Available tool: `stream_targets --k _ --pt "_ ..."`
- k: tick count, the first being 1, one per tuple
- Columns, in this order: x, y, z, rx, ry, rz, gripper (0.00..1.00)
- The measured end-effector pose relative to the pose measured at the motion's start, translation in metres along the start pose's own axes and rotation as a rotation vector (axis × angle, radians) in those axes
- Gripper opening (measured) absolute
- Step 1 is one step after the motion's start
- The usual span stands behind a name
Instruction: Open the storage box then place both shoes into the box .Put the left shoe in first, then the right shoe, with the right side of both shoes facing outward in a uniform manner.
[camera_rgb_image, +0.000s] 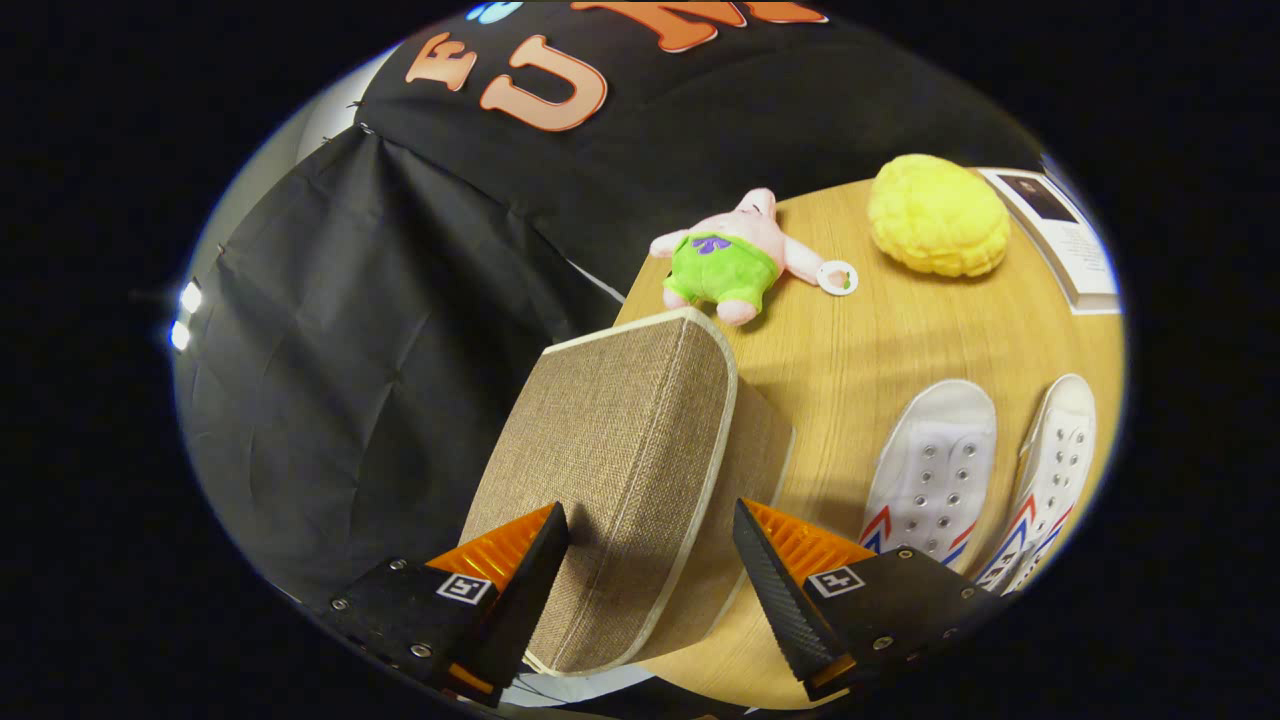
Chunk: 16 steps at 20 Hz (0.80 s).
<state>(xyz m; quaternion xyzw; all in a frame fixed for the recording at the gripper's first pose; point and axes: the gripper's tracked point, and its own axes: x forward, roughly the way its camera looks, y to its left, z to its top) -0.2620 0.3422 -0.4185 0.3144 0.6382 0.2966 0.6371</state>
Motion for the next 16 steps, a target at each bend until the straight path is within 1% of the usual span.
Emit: stream_targets --k 7,10,12,13,16 --pt "0.015 0.007 -0.012 0.214 0.036 0.129 0.98" --pt "0.012 0.011 -0.012 0.234 0.043 0.145 0.98" --pt "0.004 0.017 -0.008 0.249 0.039 0.183 0.95" --pt "0.000 0.017 -0.007 0.261 0.034 0.188 0.91" --pt "-0.020 0.018 0.004 0.283 0.008 0.206 0.87"
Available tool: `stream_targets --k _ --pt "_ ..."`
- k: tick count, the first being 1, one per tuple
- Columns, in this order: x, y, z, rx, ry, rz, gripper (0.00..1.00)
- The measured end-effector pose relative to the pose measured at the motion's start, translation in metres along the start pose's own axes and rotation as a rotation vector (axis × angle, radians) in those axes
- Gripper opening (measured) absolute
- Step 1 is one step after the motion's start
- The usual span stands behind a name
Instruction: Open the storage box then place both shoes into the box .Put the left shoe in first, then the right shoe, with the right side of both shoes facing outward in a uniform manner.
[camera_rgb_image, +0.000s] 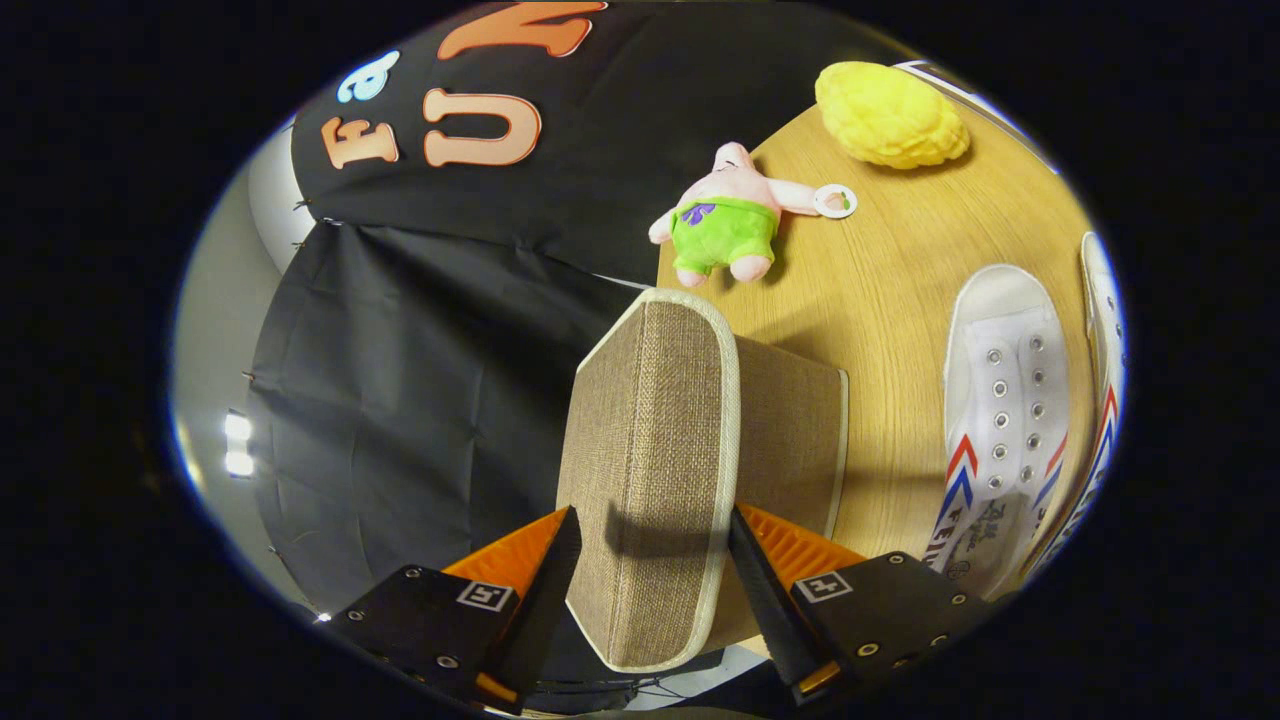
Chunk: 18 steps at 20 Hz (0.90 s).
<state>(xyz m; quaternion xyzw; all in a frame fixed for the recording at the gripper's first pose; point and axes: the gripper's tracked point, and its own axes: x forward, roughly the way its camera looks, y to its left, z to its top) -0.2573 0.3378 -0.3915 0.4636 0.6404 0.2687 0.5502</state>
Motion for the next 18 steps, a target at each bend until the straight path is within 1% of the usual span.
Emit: stream_targets --k 1,2,4,5,6,7,8,9,10,11,14,15,18 --pt "-0.005 0.005 0.003 0.009 -0.010 0.017 0.84" --pt "-0.010 0.011 0.005 0.014 -0.021 0.041 0.84" --pt "-0.016 0.022 0.008 0.006 -0.040 0.080 0.78" --pt "-0.015 0.022 0.006 -0.007 -0.032 0.072 0.72" --pt "-0.014 0.023 0.004 -0.016 -0.020 0.069 0.70" --pt "-0.014 0.029 0.004 -0.013 -0.021 0.077 0.59" --pt "-0.014 0.035 0.005 -0.007 -0.040 0.084 0.50" --pt "-0.015 0.042 0.008 -0.003 -0.054 0.095 0.34" --pt "-0.016 0.051 0.010 0.002 -0.061 0.111 0.28" --pt "-0.016 0.061 0.012 0.004 -0.061 0.128 0.20" --pt "-0.017 0.103 0.023 -0.018 -0.088 0.208 0.13" --pt "-0.013 0.114 0.025 -0.029 -0.089 0.222 0.10" --pt "0.007 0.144 0.023 -0.078 -0.065 0.239 0.09"
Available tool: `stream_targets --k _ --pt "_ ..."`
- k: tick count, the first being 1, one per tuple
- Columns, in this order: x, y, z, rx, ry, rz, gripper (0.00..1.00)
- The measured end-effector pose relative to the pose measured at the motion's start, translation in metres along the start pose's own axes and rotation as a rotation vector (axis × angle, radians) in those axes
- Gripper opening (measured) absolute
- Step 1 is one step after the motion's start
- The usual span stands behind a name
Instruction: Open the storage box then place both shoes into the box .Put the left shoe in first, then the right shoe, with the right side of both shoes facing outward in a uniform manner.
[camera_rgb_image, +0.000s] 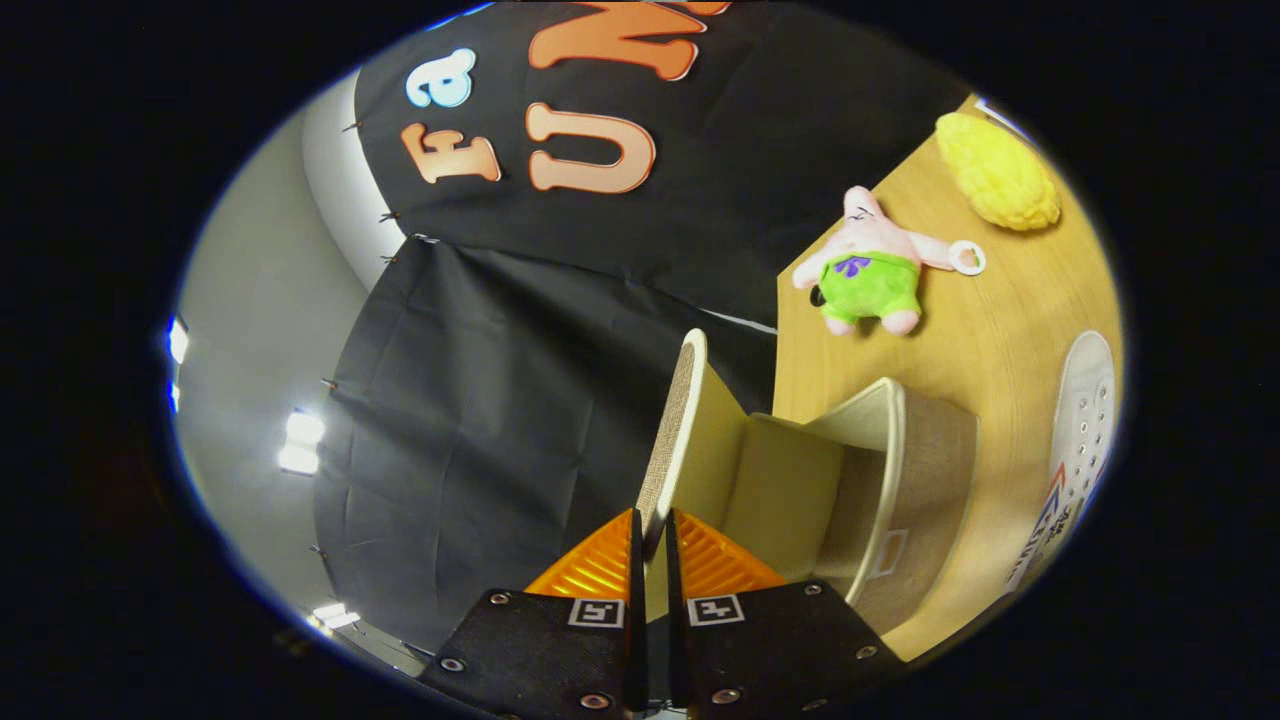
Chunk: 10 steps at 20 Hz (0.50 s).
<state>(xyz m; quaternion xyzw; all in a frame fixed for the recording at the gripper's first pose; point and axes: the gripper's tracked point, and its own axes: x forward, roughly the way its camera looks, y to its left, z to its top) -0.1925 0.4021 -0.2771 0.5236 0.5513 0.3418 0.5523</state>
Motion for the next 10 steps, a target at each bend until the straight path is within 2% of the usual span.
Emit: stream_targets --k 5,10 --pt "0.054 0.046 -0.003 -0.062 0.052 0.019 0.09" --pt "0.109 0.062 -0.019 -0.118 0.060 -0.036 0.11"
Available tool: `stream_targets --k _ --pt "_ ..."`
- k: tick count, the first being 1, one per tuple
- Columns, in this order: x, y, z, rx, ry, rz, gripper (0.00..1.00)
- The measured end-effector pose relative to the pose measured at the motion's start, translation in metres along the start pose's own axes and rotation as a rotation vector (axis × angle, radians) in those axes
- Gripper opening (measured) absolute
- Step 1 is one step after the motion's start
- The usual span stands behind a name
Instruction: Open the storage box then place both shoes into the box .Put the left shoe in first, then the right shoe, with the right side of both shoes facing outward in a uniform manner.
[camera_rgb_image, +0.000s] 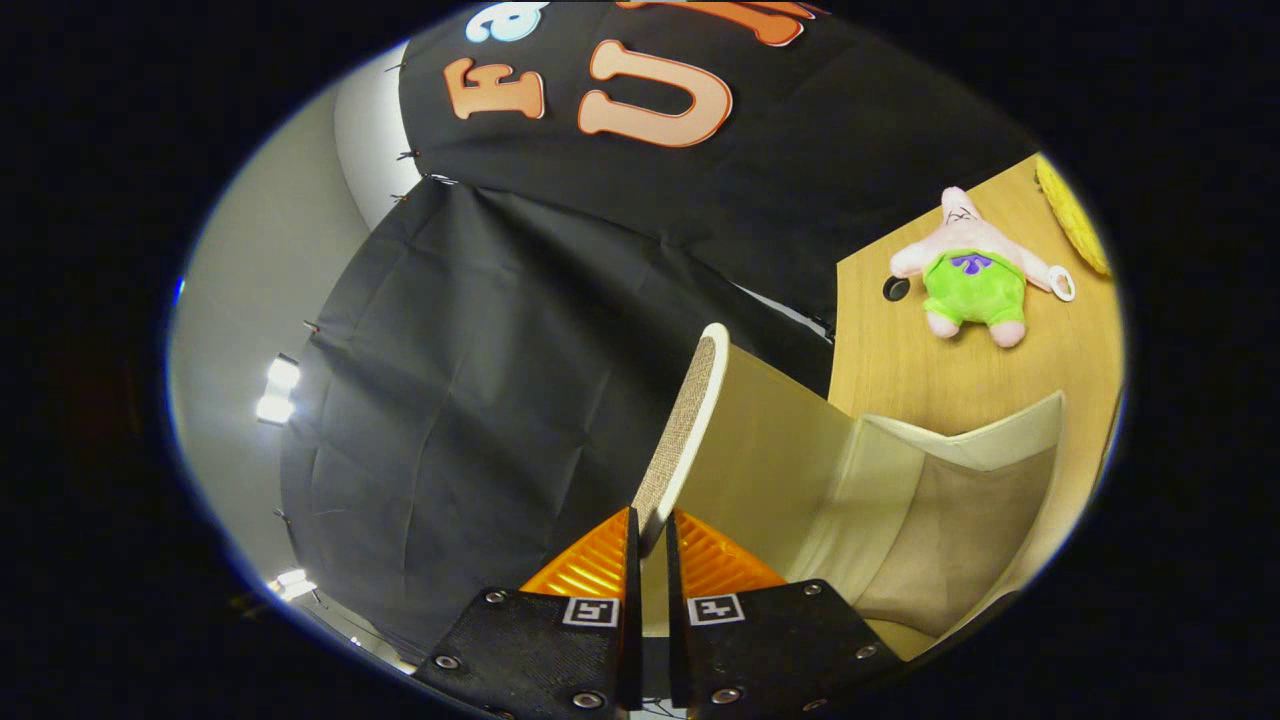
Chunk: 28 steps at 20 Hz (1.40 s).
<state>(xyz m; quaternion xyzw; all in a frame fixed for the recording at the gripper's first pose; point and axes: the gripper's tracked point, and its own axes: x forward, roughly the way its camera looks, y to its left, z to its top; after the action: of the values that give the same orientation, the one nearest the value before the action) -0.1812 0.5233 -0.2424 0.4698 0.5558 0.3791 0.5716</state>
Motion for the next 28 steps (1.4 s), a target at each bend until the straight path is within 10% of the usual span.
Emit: stream_targets --k 5,7,18,28 --pt "0.015 0.000 -0.023 0.007 0.068 -0.050 0.79" --pt "0.000 -0.010 -0.008 -0.052 0.022 -0.106 0.92" --pt "-0.166 -0.191 0.035 -0.308 -0.120 -0.673 0.96" --pt "-0.259 -0.337 -0.043 -0.374 0.040 -1.045 0.87"
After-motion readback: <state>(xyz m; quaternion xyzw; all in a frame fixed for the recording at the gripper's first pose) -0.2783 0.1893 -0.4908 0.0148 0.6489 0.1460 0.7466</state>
